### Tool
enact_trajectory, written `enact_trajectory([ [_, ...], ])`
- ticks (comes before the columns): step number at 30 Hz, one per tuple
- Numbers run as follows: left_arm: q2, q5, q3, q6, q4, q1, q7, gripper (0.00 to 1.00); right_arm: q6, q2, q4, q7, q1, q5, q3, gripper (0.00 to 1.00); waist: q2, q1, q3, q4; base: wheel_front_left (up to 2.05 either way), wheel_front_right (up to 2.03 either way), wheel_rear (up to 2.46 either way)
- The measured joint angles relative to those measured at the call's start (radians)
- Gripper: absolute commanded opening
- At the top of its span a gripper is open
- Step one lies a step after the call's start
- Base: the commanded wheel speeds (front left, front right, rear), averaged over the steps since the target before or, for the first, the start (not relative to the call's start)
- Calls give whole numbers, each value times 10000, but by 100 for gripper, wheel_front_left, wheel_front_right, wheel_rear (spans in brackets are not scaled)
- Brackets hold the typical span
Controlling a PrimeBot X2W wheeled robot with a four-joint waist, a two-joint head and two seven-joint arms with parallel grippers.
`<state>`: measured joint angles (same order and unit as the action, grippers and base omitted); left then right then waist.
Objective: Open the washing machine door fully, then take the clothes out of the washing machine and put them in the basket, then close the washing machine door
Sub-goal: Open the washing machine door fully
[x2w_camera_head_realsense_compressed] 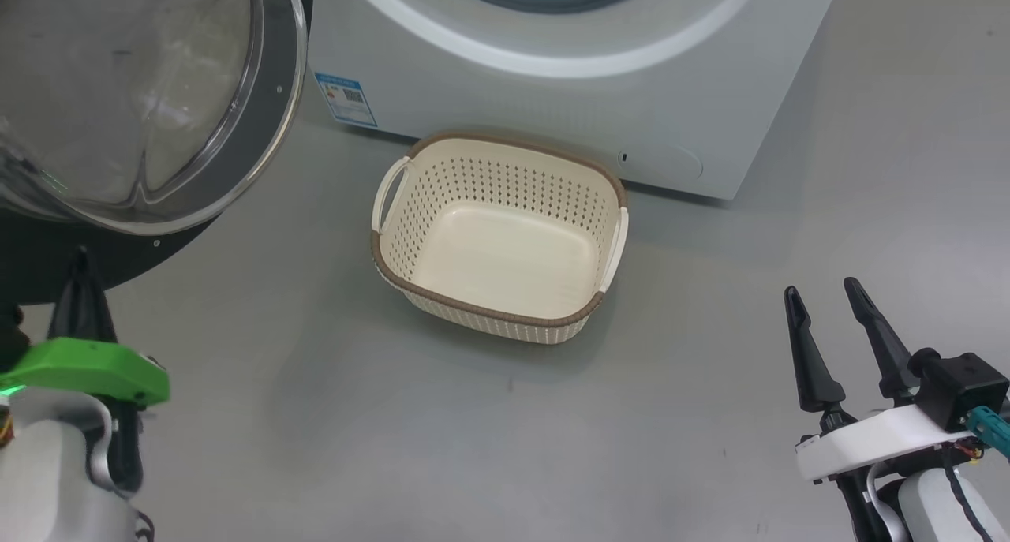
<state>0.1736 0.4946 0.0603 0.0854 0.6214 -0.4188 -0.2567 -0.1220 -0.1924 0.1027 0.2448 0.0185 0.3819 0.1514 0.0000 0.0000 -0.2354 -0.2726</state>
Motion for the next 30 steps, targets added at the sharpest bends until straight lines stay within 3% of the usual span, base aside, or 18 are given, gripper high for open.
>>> enact_trajectory([
  [9, -224, -259, -437, 180, -399, 909, 0, 0, 0, 343, 144, 71, -142, 280, -132, 100, 0, 0, 925, 433, 0, 0, 0],
  [17, -750, -328, -945, 267, -738, 1781, 2, 0, 0, 433, 117, 71, -503, 318, -311, 100, 0, 0, 1620, 1110, 0, 0, 0],
  [30, -986, -568, -1480, 347, -1647, 2625, 2, 0, 13, 190, -67, 71, -846, -182, -491, 100, 0, 0, 2267, 2084, 0, 0, 0],
])
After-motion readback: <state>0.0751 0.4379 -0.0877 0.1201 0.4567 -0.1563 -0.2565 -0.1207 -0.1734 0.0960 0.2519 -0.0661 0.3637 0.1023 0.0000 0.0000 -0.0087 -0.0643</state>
